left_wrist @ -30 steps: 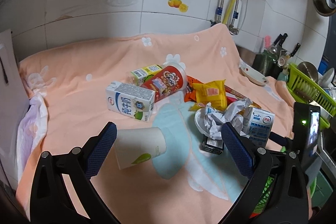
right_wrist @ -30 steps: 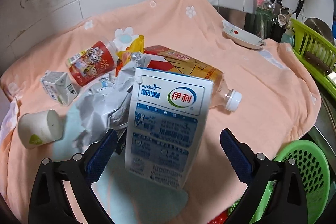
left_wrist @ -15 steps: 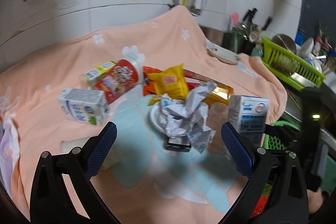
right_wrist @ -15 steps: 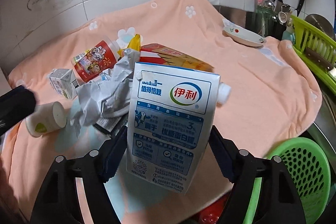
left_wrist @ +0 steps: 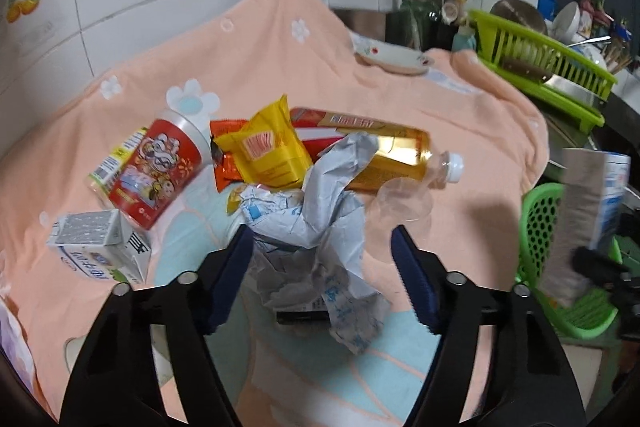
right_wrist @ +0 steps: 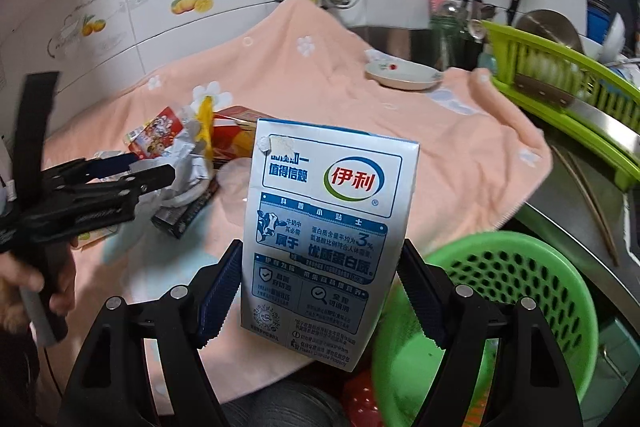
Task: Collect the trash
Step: 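Drop the carton into the green basket with the right gripper while the left gripper drops the foil there, then reach the left gripper to the white cup lid and grasp it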
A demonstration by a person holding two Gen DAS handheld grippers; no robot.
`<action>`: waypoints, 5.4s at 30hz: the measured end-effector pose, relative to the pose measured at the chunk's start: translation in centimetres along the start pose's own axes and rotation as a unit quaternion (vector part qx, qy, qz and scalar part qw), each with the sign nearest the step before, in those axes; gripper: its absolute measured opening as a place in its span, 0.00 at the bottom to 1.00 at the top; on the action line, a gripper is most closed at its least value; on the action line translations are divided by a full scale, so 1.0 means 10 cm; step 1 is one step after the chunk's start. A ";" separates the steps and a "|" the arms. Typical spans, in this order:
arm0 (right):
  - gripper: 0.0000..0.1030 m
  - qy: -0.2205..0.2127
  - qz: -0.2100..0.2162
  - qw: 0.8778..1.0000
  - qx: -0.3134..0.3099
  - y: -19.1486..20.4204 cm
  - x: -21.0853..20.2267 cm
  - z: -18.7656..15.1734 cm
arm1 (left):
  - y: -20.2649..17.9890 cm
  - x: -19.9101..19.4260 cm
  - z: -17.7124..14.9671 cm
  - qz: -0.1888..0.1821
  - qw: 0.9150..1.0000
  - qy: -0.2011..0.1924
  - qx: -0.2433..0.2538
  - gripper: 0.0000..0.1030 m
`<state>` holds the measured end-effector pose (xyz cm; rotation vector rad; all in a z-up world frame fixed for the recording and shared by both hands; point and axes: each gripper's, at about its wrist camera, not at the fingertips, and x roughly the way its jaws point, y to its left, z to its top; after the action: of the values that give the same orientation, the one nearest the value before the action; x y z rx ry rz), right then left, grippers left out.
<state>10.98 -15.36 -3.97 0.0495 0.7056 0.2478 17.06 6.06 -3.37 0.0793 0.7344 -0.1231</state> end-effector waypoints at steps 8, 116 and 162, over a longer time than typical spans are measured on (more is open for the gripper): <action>0.71 0.015 -0.027 0.999 0.026 -0.31 -0.08 -0.21 | 0.08 0.14 0.02 -0.027 1.000 0.011 -0.005 0.22; 0.66 0.027 0.093 0.991 -0.087 0.67 0.83 0.42 | 0.61 -0.50 -0.19 -0.033 0.984 -0.024 -0.172 0.59; 0.41 -0.001 0.072 0.996 -0.057 0.22 0.35 0.13 | 0.84 0.53 -0.15 -0.072 0.971 0.069 -0.218 0.06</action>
<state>13.97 -12.28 -4.90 -0.0084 0.6862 0.4254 21.14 14.09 -7.75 -0.3894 0.8921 -0.0935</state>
